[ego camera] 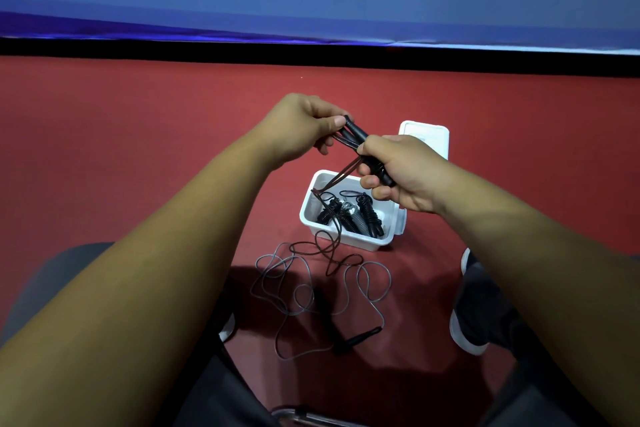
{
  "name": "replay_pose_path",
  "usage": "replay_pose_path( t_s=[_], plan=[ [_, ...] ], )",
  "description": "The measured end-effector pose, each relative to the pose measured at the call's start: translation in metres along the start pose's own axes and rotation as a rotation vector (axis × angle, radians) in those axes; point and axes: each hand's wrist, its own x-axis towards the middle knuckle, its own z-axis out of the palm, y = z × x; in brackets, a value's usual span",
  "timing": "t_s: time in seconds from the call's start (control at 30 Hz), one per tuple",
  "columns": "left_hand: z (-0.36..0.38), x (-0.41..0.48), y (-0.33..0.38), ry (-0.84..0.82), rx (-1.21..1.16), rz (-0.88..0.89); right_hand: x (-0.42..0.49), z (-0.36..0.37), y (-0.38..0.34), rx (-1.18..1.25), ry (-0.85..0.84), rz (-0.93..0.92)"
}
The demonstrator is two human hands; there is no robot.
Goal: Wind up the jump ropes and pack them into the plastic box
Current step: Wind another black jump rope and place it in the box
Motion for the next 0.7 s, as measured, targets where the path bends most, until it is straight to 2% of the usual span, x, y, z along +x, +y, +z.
replay_pose_path(
  t_s=[0.23, 0.4, 0.7],
  plan=[
    [0.0052, 0.0052, -0.0008, 0.07, -0.123, -0.096, 0.004, 0.0018, 0.0028, -0.054, -0.007, -0.062],
    [0.0066, 0.0057, -0.0001, 0.114, -0.132, -0.133, 0.0065, -0.0066, -0.0001, -0.154, -0.036, -0.009],
    [0.0097, 0.0058, -0.0004, 0.134, -0.127, -0.186, 0.0068, -0.0002, 0.0009, 0.054, -0.113, 0.096]
  ],
)
